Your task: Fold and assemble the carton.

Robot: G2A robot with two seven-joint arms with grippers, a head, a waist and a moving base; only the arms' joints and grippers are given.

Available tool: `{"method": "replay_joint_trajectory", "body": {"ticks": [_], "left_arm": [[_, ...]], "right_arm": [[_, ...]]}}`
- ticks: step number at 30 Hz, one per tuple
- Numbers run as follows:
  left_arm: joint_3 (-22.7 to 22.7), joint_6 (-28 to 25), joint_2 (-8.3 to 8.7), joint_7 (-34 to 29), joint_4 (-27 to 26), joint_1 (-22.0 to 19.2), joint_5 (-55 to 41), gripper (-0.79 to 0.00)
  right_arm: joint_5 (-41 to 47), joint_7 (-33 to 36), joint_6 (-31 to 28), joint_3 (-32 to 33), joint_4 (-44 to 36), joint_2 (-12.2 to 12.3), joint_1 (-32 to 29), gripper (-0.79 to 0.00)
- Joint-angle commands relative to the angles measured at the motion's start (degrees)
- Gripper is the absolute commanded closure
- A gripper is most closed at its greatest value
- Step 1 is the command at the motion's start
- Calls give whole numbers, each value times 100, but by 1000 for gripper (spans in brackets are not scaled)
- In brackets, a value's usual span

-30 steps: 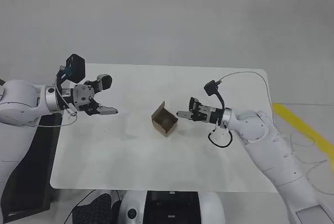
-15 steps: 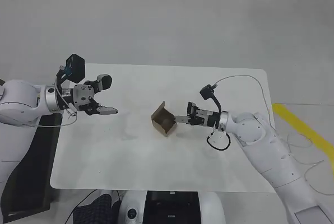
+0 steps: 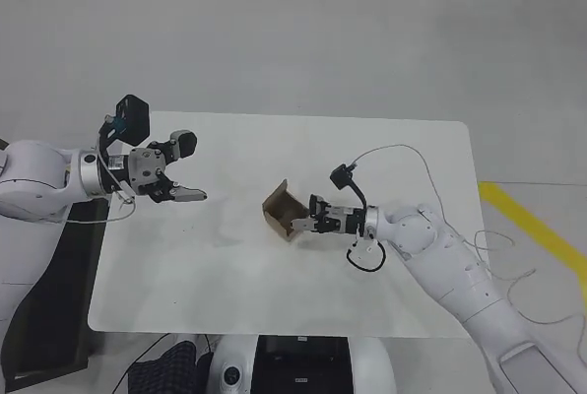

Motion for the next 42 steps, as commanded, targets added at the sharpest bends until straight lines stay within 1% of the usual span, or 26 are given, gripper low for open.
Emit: {"method": "replay_joint_trajectory", "body": {"ticks": [1, 10, 13, 18, 20, 22, 26, 27, 29, 33, 39, 42], "left_arm": [[0, 0, 0, 0, 0, 0, 0, -785], [0, 0, 0, 0, 0, 0, 0, -785], [0, 0, 0, 0, 0, 0, 0, -785], [0, 0, 0, 0, 0, 0, 0, -785], [0, 0, 0, 0, 0, 0, 0, -785], [0, 0, 0, 0, 0, 0, 0, -785], [0, 0, 0, 0, 0, 0, 0, -785], [0, 0, 0, 0, 0, 0, 0, -785], [0, 0, 0, 0, 0, 0, 0, -785], [0, 0, 0, 0, 0, 0, 0, -785], [0, 0, 0, 0, 0, 0, 0, -785], [0, 0, 0, 0, 0, 0, 0, -785]], "right_arm": [[14, 56, 26, -55, -37, -11, -51, -785], [459, 625, -277, -134, -504, 63, -527, -785], [346, 847, -78, -107, -768, 129, -697, -785], [459, 1329, 249, 1, -1315, 264, -1029, -785], [389, 1495, 373, 148, -1499, 340, -1108, -785], [164, 1503, 527, 406, -1712, 429, -1172, -785], [-780, 1135, 812, 941, -2138, 576, -1263, -785], [-950, 983, 777, 1018, -2211, 591, -1271, -785], [-1554, 719, 902, 1111, -2217, 602, -1164, -785], [-2209, 186, 920, 849, -1839, 493, -733, -785], [-2759, -502, 469, 73, -1013, 180, 106, -785], [-2838, -844, 188, -187, -704, 37, 413, -785]]}}
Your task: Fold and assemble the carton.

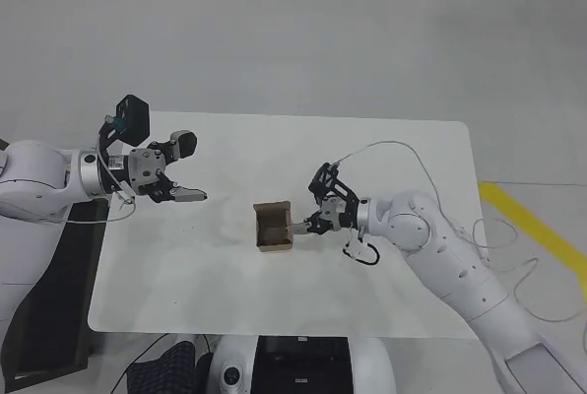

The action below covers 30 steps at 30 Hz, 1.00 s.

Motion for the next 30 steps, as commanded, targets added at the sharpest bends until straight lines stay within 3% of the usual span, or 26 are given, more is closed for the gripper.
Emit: {"method": "replay_joint_trajectory", "body": {"ticks": [1, 11, 13, 14, 16, 25, 30], "left_arm": [[0, 0, 0, 0, 0, 0, 0, -785], [0, 0, 0, 0, 0, 0, 0, -785], [0, 0, 0, 0, 0, 0, 0, -785], [0, 0, 0, 0, 0, 0, 0, -785], [0, 0, 0, 0, 0, 0, 0, -785], [0, 0, 0, 0, 0, 0, 0, -785], [0, 0, 0, 0, 0, 0, 0, -785]], "right_arm": [[-18, -205, -225, -140, 184, -82, 193, -785], [11, -364, -690, -706, 926, -429, 791, -785], [66, -368, -717, -802, 1089, -501, 885, -588], [110, -374, -716, -841, 1173, -536, 923, -388], [224, -372, -736, -902, 1342, -600, 992, -274], [606, -198, -843, -977, 1852, -755, 1187, 0], [1003, -157, -943, -778, 1876, -717, 1140, 0]]}}
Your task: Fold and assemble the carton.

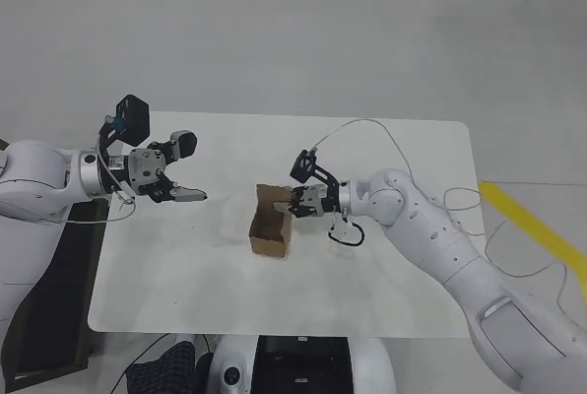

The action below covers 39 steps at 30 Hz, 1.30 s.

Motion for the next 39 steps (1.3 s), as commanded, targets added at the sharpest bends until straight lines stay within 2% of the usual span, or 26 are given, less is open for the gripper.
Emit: {"method": "replay_joint_trajectory", "body": {"ticks": [1, 7, 11, 13, 17, 22, 39], "left_arm": [[0, 0, 0, 0, 0, 0, 0, -785], [0, 0, 0, 0, 0, 0, 0, -785], [0, 0, 0, 0, 0, 0, 0, -785], [0, 0, 0, 0, 0, 0, 0, -785], [0, 0, 0, 0, 0, 0, 0, -785], [0, 0, 0, 0, 0, 0, 0, -785], [0, 0, 0, 0, 0, 0, 0, -785]], "right_arm": [[226, 37, -11, 128, -65, 40, -53, 0], [1316, 312, 193, 710, -576, 271, -546, 0], [2124, 586, 639, 1284, -1092, 508, -1131, 0], [2060, 580, 1010, 1610, -1515, 638, -1453, 0], [2497, 498, 1401, 2165, -2398, 829, -2312, 0], [2778, 459, 1793, 2626, -2982, 959, -2945, 0], [2781, 463, 1873, 2700, -3109, 979, -3028, 0]]}}
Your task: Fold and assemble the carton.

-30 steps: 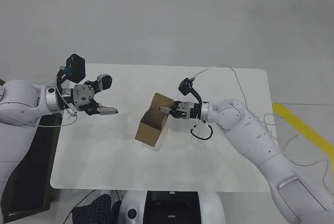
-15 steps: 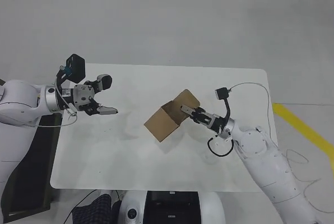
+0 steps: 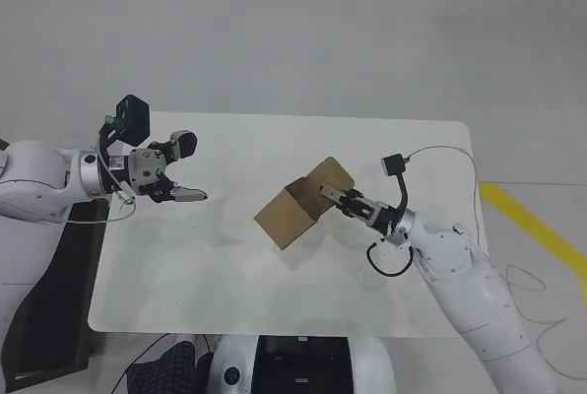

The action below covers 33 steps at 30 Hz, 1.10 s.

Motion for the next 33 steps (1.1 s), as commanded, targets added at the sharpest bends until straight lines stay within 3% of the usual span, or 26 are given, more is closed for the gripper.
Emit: {"method": "replay_joint_trajectory", "body": {"ticks": [1, 4, 12, 21, 25, 33], "left_arm": [[0, 0, 0, 0, 0, 0, 0, -785], [0, 0, 0, 0, 0, 0, 0, -785], [62, 24, -57, 442, -246, 10, 877, -785], [709, 0, -199, 1332, -445, 22, 1817, -785], [973, 0, -278, 1867, -396, -64, 2255, -785], [1404, 0, -544, 3698, -160, -78, 3909, -785]], "right_arm": [[0, 0, 0, 0, 0, 0, 0, 0], [13, -22, 21, -2, -2, -2, -14, 0], [266, -1507, 1184, 15, -255, -101, -342, 0], [454, -2536, 1628, 97, -714, -169, -844, 0], [534, -2670, 1680, 141, -888, -178, -1089, 0], [907, -2603, 1665, 184, -983, -210, -1324, 0]]}}
